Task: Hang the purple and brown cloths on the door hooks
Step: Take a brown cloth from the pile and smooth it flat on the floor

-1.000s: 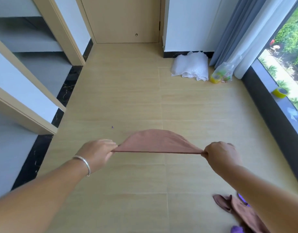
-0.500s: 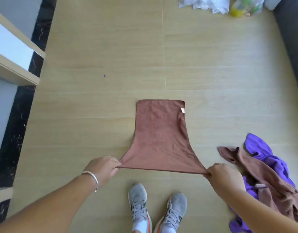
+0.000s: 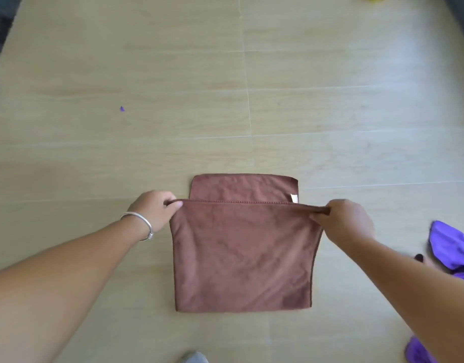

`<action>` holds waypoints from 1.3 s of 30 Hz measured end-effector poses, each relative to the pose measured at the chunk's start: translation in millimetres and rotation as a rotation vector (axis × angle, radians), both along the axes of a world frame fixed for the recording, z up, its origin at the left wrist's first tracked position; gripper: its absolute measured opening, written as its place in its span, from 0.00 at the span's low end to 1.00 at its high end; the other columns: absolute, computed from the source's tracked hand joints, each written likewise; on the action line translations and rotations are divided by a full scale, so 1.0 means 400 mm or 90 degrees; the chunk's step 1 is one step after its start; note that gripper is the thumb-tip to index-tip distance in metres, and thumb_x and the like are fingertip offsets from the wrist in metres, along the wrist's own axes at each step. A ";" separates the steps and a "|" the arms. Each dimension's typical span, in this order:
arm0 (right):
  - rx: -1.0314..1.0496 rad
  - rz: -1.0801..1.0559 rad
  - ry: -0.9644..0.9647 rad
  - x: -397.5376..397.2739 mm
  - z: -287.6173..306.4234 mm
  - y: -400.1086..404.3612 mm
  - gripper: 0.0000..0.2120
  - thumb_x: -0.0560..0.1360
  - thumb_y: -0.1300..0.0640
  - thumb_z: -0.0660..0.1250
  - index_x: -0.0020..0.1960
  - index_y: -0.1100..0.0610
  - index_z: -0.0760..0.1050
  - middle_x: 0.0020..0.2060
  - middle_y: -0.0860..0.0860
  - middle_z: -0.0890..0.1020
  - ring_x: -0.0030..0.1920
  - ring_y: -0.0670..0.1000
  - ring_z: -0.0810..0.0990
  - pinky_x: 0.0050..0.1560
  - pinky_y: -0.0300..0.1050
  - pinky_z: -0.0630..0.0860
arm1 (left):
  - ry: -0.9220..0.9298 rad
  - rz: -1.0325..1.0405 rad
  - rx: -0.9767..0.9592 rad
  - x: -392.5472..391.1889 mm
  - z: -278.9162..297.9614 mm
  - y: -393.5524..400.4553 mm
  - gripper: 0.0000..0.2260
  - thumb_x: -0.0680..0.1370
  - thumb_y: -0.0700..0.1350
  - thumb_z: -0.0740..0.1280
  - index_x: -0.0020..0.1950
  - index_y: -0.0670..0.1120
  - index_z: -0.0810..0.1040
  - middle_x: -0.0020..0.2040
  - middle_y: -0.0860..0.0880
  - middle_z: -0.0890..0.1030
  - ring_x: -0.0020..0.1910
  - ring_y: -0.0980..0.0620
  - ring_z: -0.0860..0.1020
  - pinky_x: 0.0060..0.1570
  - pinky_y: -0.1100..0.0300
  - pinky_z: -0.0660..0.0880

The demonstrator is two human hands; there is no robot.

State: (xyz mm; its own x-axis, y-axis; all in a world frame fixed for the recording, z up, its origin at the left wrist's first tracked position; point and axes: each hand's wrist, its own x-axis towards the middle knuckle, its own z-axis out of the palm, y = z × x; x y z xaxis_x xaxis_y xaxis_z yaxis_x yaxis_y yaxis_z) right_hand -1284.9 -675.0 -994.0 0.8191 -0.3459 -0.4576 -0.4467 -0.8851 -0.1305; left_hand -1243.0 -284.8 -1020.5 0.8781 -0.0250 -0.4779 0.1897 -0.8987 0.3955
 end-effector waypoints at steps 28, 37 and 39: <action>-0.121 0.466 -0.073 0.163 -0.519 0.130 0.32 0.80 0.38 0.45 0.79 0.49 0.43 0.78 0.54 0.45 0.78 0.54 0.43 0.76 0.53 0.46 | -0.082 -0.395 0.313 0.142 -0.465 -0.175 0.34 0.78 0.67 0.45 0.78 0.55 0.36 0.79 0.49 0.36 0.78 0.51 0.38 0.75 0.47 0.43; -0.016 0.634 -0.113 -0.090 -0.555 0.099 0.35 0.76 0.35 0.53 0.76 0.55 0.62 0.76 0.57 0.59 0.76 0.56 0.57 0.72 0.59 0.57 | -0.181 -0.639 0.223 -0.140 -0.461 -0.080 0.35 0.75 0.66 0.54 0.76 0.45 0.64 0.76 0.42 0.63 0.74 0.43 0.64 0.68 0.39 0.66; -0.016 0.670 -0.114 -0.103 -0.554 0.079 0.37 0.76 0.33 0.55 0.76 0.55 0.62 0.76 0.57 0.59 0.77 0.56 0.56 0.72 0.59 0.57 | -0.182 -0.666 0.230 -0.153 -0.459 -0.054 0.36 0.75 0.66 0.54 0.76 0.44 0.64 0.76 0.42 0.64 0.74 0.43 0.64 0.67 0.40 0.67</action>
